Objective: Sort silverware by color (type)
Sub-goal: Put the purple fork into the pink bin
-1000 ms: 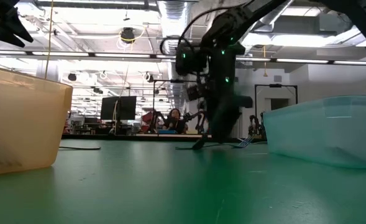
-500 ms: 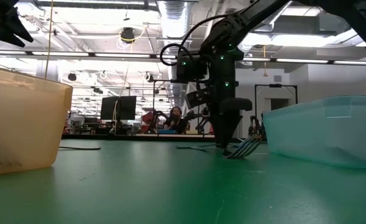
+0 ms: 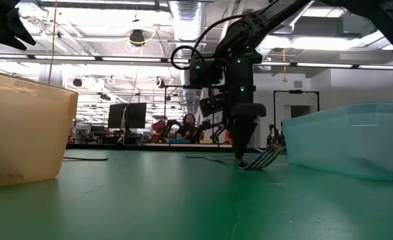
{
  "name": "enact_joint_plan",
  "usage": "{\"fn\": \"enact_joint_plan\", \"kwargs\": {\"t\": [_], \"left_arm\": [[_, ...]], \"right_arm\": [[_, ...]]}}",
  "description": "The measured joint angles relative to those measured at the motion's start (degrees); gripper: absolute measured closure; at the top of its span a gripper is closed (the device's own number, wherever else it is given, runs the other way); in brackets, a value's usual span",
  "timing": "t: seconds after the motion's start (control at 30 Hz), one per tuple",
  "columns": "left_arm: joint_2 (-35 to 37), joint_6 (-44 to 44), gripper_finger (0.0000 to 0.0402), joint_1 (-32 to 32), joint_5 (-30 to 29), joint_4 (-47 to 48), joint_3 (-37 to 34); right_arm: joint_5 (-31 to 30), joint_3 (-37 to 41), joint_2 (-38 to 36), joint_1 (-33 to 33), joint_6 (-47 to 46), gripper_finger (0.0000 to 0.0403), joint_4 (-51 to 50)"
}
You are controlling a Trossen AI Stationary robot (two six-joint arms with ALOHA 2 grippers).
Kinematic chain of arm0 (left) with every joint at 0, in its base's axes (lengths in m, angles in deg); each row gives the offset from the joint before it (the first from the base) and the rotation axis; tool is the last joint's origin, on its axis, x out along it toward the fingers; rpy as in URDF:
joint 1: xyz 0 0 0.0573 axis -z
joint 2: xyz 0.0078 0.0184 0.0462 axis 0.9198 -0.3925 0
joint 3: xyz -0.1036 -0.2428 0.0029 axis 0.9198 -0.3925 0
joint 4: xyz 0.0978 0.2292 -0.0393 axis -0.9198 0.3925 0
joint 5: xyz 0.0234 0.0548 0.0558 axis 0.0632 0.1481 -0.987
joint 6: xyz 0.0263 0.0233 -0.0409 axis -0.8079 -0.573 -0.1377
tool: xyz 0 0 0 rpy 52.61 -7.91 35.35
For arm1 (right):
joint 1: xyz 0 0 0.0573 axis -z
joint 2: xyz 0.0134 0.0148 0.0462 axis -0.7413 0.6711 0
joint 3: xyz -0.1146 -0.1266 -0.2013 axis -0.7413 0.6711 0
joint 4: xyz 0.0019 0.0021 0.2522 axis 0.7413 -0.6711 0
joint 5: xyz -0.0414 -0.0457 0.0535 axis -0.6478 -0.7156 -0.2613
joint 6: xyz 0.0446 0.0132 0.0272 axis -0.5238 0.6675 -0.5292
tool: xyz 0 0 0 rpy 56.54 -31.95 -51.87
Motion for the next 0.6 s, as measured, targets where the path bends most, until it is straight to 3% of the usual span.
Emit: {"fn": "enact_joint_plan", "kwargs": {"t": [0.3, 0.6], "left_arm": [[0.0, 0.5, 0.0243, 0.0, -0.03, 0.02, 0.0], [0.0, 0.55, 0.0243, 0.0, -0.07, 0.02, 0.0]], "right_arm": [[0.21, -1.0, -1.18, 0.16, -3.35, 0.0376, -0.87], [-0.02, -8.58, -2.37, 1.04, -3.86, 0.0376, -3.22]]}}
